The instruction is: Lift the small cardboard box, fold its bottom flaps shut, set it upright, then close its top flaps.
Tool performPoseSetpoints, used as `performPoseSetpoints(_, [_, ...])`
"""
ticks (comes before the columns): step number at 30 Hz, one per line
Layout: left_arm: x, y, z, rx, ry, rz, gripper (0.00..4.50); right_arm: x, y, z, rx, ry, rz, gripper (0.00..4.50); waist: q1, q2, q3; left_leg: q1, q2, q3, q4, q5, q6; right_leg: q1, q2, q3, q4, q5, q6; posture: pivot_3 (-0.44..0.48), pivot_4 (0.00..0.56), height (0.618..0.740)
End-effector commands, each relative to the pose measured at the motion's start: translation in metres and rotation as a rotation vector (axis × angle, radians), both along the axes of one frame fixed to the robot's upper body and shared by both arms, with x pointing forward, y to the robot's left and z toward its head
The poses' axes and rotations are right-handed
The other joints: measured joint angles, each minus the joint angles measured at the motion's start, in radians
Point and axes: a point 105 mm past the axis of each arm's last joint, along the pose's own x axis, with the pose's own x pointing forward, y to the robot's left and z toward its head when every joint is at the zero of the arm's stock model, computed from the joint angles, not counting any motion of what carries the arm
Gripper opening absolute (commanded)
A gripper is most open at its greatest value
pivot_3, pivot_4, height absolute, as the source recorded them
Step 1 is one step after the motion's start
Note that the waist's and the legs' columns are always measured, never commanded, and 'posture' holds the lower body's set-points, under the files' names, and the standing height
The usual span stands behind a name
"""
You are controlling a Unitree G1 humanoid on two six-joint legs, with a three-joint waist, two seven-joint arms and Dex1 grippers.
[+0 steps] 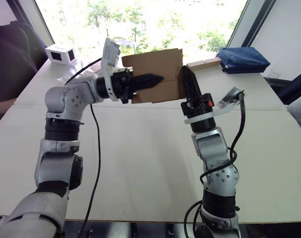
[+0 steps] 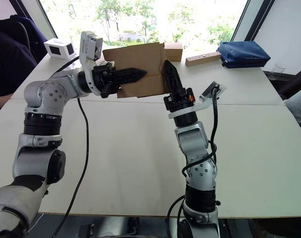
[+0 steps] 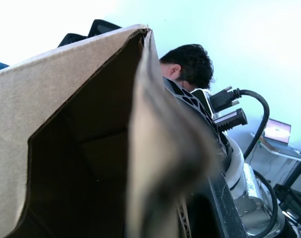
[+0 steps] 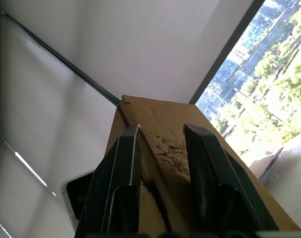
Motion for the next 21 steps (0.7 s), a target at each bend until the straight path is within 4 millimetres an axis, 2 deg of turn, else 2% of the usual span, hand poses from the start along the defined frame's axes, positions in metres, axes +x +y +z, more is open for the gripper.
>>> performPoseSetpoints(1, [-0.006,0.0,0.016,-0.035,-0.064,-0.016,0.0,-0.011,0.021,0.007,-0.021,-0.05,0.082,1.37,-0.001,0.0,0.0,0.0,0.0,0.0,0.0,0.0,0.0,0.0,0.0,0.0,0.0,0.0,0.0,0.0,0.15,0.74])
performPoseSetpoints(12, [-0.005,-0.001,0.016,-0.042,-0.065,-0.006,0.0,-0.014,0.047,0.006,-0.076,-0.077,0.162,1.37,-0.001,0.0,0.0,0.0,0.0,0.0,0.0,0.0,0.0,0.0,0.0,0.0,0.0,0.0,0.0,0.0,0.15,0.74])
performPoseSetpoints(14, [-0.005,0.0,0.017,-0.041,-0.065,-0.006,0.0,-0.013,0.043,0.006,-0.088,-0.078,0.142,1.37,0.0,0.0,0.0,0.0,0.0,0.0,0.0,0.0,0.0,0.0,0.0,0.0,0.0,0.0,0.0,0.0,0.15,0.74])
performPoseSetpoints(17, [-0.007,0.003,0.017,-0.035,-0.067,-0.011,0.0,-0.011,0.026,0.006,-0.093,-0.081,0.095,1.37,0.001,0.0,0.0,0.0,0.0,0.0,0.0,0.0,0.0,0.0,0.0,0.0,0.0,0.0,0.0,0.0,0.15,0.74])
performPoseSetpoints(21, [-0.011,0.008,0.017,-0.012,-0.067,-0.027,0.0,-0.019,0.006,0.007,-0.106,-0.103,0.089,1.37,0.001,0.0,0.0,0.0,0.0,0.0,0.0,0.0,0.0,0.0,0.0,0.0,0.0,0.0,0.0,0.0,0.15,0.74])
